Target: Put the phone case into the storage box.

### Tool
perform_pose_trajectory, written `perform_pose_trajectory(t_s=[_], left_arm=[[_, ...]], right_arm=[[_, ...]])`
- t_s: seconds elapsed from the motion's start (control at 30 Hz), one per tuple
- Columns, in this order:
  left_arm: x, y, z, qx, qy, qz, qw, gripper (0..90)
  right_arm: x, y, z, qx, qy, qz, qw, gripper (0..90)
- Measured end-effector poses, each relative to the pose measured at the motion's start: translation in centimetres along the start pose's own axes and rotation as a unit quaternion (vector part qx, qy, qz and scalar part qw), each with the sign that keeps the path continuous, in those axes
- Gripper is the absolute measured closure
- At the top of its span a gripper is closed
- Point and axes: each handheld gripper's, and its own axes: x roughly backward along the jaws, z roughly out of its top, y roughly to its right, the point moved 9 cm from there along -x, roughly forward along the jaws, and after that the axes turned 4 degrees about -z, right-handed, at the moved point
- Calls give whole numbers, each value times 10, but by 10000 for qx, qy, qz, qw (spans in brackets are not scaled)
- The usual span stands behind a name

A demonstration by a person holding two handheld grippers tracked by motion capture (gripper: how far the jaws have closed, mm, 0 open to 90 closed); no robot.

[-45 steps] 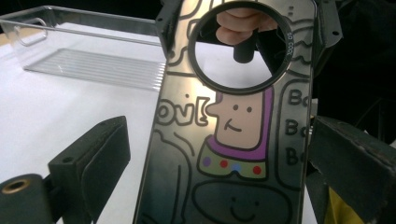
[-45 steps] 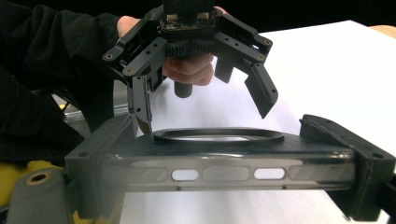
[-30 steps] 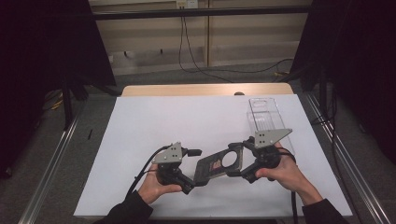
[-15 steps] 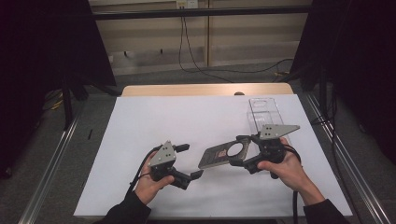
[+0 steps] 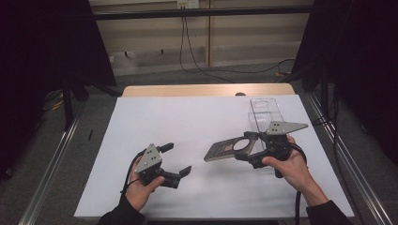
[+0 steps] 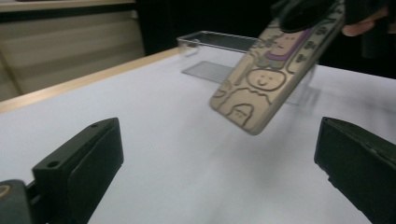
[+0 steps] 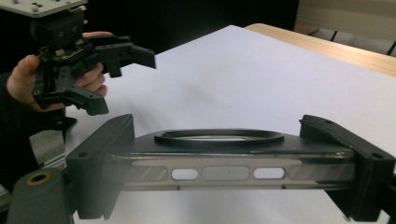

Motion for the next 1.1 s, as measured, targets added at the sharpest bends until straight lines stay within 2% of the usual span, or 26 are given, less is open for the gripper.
perform_pose_trajectory(t_s=[0.23,0.37,0.5,0.57,0.67,0.83,1.1], left_arm=[[15,-12,-3,91,166,383,9991,8],[20,-20,-8,260,205,614,9976,10],[31,-25,-11,233,250,789,9963,12],[36,-28,-12,370,315,843,9953,16],[43,-30,-14,197,298,966,9947,18],[54,-31,-16,267,334,1024,9938,17],[72,-40,-26,343,289,1319,9902,21]], right_arm=[[2,3,1,6,-8,-93,10000,116],[3,4,3,34,30,-133,9999,116],[8,8,7,51,69,-215,9997,116],[11,10,10,41,116,-268,9996,116],[14,14,13,25,147,-313,9994,116],[15,19,20,41,131,-402,9991,116],[19,28,28,30,166,-509,9986,116]])
